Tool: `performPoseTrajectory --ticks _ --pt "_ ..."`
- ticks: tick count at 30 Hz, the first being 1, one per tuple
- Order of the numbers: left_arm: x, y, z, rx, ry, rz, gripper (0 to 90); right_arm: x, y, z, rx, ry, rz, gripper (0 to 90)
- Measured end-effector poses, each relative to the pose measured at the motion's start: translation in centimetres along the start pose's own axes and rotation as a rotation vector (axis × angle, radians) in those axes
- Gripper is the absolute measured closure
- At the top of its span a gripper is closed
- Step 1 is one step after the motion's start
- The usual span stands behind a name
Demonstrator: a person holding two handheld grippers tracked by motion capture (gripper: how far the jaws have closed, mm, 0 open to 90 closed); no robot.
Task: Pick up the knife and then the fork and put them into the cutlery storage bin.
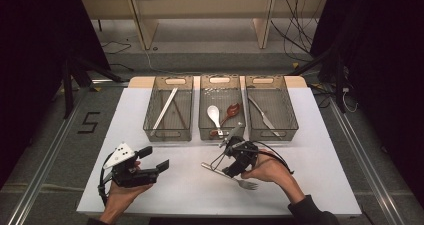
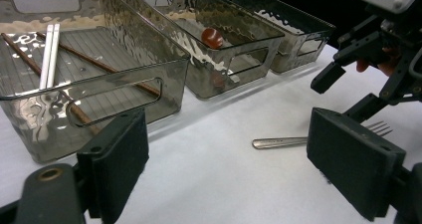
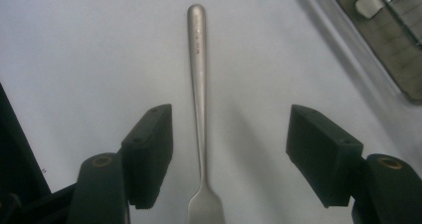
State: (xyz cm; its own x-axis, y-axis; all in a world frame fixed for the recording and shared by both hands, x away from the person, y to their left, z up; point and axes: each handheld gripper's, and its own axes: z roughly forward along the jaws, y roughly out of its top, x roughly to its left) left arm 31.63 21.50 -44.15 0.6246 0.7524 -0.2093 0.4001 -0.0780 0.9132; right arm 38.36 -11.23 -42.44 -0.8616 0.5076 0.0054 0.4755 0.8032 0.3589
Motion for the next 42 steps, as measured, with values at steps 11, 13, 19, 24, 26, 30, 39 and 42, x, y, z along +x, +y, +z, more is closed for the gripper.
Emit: performPoseTrajectory --ticks 11,13,19,24,26,30,39,42 --pt "0.0 0.0 0.0 0.0 -0.002 0.001 16.3 0.5 -0.2 1.5 0.077 0.012 -0.037 43.6" --pt "0.0 0.0 0.0 0.002 -0.002 0.004 16.3 0.6 -0.2 1.7 0.086 0.008 -0.039 45.0" --pt "0.0 0.0 0.0 0.003 -0.005 0.004 16.3 0.7 -0.3 2.3 0.11 0.017 -0.054 49.2" --pt "0.0 0.0 0.0 0.003 -0.004 0.005 16.2 0.8 -0.3 2.6 0.126 0.017 -0.064 52.7" --pt "0.0 0.0 0.0 0.003 -0.005 0.005 16.3 0.9 -0.3 2.7 0.133 0.019 -0.065 54.2" --pt "0.0 0.0 0.0 0.003 -0.004 0.005 16.2 0.9 -0.3 2.8 0.146 0.022 -0.066 56.9" --pt "0.0 0.0 0.0 0.004 -0.004 0.005 16.3 0.9 -0.4 3.2 0.165 0.02 -0.061 63.9" --pt "0.0 0.0 0.0 0.004 -0.004 0.005 16.3 0.9 -0.4 3.3 0.173 0.015 -0.068 66.2"
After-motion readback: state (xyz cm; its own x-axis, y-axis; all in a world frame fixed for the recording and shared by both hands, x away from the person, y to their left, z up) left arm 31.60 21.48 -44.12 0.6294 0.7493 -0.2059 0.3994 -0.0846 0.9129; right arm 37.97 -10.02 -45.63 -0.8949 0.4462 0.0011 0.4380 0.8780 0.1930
